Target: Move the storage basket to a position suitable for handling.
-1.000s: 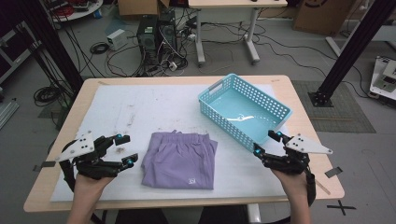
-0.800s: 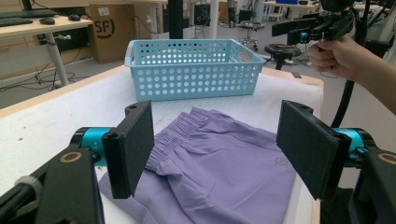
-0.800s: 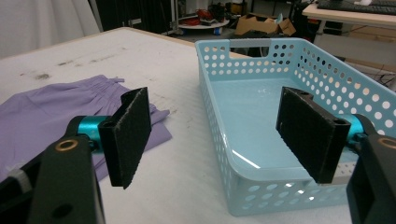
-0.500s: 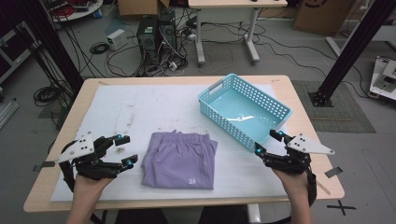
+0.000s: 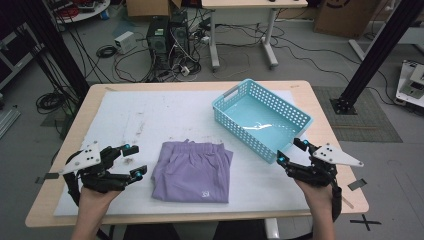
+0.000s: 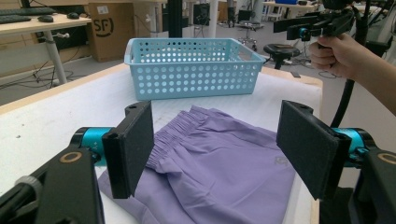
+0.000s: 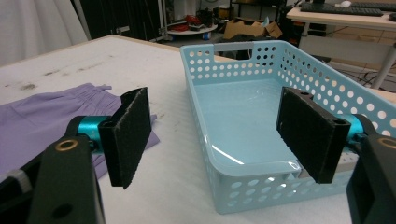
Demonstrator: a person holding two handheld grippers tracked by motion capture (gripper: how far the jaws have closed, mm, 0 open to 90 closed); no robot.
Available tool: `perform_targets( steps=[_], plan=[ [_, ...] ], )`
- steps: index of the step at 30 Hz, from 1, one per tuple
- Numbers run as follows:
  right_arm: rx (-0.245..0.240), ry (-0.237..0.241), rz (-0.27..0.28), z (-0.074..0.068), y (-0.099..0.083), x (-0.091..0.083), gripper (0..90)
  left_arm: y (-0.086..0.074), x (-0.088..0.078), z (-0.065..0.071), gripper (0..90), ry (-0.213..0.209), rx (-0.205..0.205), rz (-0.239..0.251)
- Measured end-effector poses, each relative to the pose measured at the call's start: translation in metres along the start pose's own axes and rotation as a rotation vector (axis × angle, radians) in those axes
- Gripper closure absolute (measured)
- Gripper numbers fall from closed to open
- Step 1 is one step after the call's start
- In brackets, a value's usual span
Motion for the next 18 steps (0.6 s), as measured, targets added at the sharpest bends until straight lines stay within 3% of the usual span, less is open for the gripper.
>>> perform_targets(
  steps=[16,18],
  plan=[
    [0.032,-0.051,-0.013,0.011,-0.007,0.001,27.0,-0.004,0.003,-0.005,27.7,0.000,0.002,-0.006],
    [0.083,-0.107,-0.014,0.018,-0.011,0.003,26.9,-0.004,0.005,-0.007,27.7,0.001,0.000,-0.011]
  ],
)
Point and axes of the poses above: each handheld gripper's, and its own axes: x roughly forward along the jaws, y roughly out of its top, z roughly to its right, the point moved 5 cm from there along x, roughly forward along the jaws, and after that the axes turned 4 degrees about z, right-handed, at the moved point
